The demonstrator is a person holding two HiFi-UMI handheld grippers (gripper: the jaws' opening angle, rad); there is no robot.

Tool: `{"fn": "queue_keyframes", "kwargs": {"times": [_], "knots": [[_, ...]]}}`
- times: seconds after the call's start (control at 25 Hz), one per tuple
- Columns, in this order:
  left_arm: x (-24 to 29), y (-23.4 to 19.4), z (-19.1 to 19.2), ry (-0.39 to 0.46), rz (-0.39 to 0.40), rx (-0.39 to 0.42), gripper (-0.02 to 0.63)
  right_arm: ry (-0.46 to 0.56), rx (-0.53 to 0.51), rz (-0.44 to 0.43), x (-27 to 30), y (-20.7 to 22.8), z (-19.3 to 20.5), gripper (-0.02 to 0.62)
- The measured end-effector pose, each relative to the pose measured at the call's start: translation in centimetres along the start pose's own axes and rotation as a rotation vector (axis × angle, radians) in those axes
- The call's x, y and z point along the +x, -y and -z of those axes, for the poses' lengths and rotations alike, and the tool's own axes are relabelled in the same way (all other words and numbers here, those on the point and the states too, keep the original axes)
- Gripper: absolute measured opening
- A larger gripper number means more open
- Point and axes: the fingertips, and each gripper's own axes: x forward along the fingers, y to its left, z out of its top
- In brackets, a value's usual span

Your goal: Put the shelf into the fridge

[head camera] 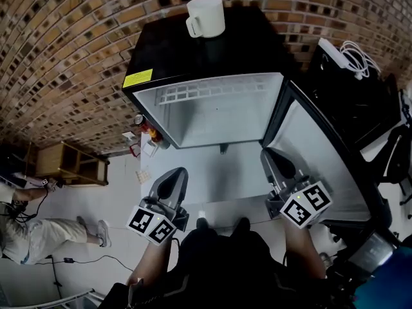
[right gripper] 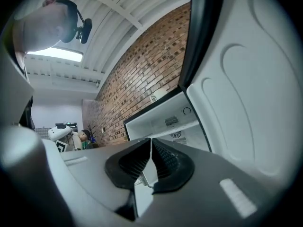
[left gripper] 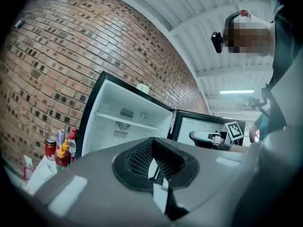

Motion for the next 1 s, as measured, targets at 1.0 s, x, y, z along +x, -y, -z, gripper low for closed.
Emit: {"fn": "queue_keyframes", "kwargs": {"times": [1.0], "knots": [[-4.7, -3.4, -3.2, 0.005, 0.090, 0.006, 0.000, -0.037, -0.180, 0.051, 2.7, -9.4, -0.5, 0.006]]}}
